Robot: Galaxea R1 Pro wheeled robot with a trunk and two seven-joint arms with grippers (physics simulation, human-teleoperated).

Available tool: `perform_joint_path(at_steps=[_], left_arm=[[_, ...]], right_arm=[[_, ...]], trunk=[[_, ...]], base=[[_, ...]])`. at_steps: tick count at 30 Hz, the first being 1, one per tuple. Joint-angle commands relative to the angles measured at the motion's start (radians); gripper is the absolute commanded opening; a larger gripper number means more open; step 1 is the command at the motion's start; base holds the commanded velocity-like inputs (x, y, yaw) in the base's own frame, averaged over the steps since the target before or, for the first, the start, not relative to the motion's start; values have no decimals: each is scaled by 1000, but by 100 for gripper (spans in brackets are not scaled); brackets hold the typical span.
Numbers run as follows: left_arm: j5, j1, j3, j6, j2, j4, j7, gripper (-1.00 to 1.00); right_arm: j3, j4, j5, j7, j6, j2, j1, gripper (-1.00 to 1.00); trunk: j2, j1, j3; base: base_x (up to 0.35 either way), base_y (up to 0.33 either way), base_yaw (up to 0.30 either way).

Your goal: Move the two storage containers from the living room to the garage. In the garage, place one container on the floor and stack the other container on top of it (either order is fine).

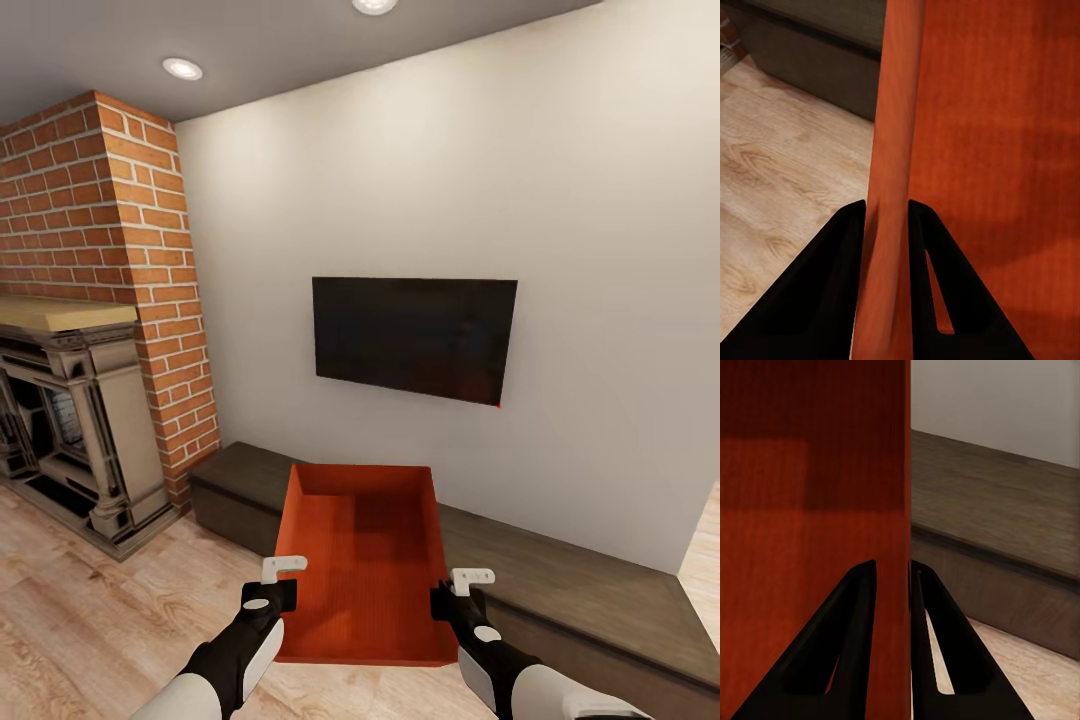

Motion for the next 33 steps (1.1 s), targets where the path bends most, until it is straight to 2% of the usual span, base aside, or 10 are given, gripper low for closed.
perform_joint_path(at_steps=[1,25,33], left_arm=[[10,-1,18,7,1,-1,11,-100],[9,-1,18,7,1,0,11,-100],[9,-1,18,7,1,0,11,-100]], right_arm=[[57,-1,-8,-9,-6,-4,1,-100],[56,-1,-17,-9,-6,-2,1,-100],[56,-1,-17,-9,-6,-2,1,-100]], trunk=[[-1,0,0],[-1,0,0],[-1,0,0]], base=[[0,0,0],[0,0,1],[0,0,245]])
